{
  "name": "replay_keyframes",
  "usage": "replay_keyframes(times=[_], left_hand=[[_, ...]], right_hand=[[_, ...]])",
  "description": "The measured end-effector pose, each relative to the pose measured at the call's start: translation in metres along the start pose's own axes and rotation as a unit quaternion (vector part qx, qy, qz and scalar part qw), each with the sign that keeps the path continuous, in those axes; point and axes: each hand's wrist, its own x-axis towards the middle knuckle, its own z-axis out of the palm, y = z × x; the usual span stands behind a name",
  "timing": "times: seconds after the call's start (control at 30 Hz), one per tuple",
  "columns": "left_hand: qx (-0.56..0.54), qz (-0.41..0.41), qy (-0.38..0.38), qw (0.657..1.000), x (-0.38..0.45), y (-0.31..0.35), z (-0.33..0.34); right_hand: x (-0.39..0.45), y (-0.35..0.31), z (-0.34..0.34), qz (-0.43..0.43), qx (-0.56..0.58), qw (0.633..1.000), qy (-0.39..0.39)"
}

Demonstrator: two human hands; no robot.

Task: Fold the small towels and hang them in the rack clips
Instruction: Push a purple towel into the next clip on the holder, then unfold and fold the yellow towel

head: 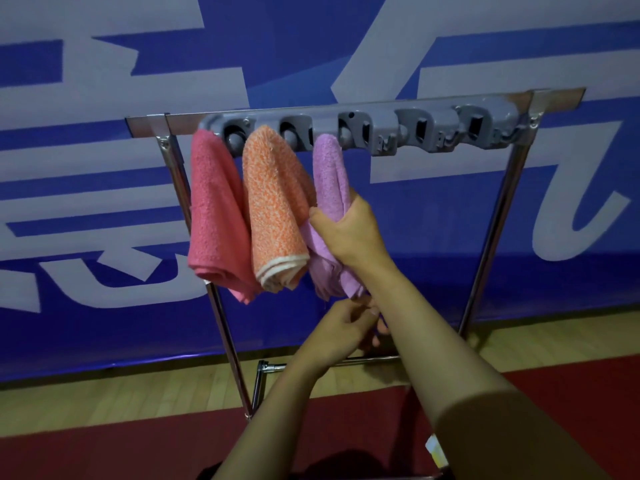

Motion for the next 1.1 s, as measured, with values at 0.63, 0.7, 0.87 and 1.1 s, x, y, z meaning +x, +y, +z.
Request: replay_keyframes(times=[0.63,0.7,0.87,1.1], left_hand=[[0.087,-0.022,-0.090,0.992,-0.032,-0.008,-0.003],[0.110,-0.040,-0.121,0.986,-0.032,-0.017,0.001],[0.113,-0.062,-0.132,0.983,-0.027,-0.043,0.013],[0.113,-0.085,-0.125,0.982,-0.015,-0.095,0.042]], right_hand=[[-0.065,0.052,-0.017,0.131,-0.052,0.985,-0.097],[-0.066,0.063,-0.031,0.143,-0.049,0.979,-0.138],[-0.078,0.109,-0.069,0.204,-0.042,0.953,-0.220],[-0.138,0.234,-0.146,0.385,0.014,0.913,-0.136]])
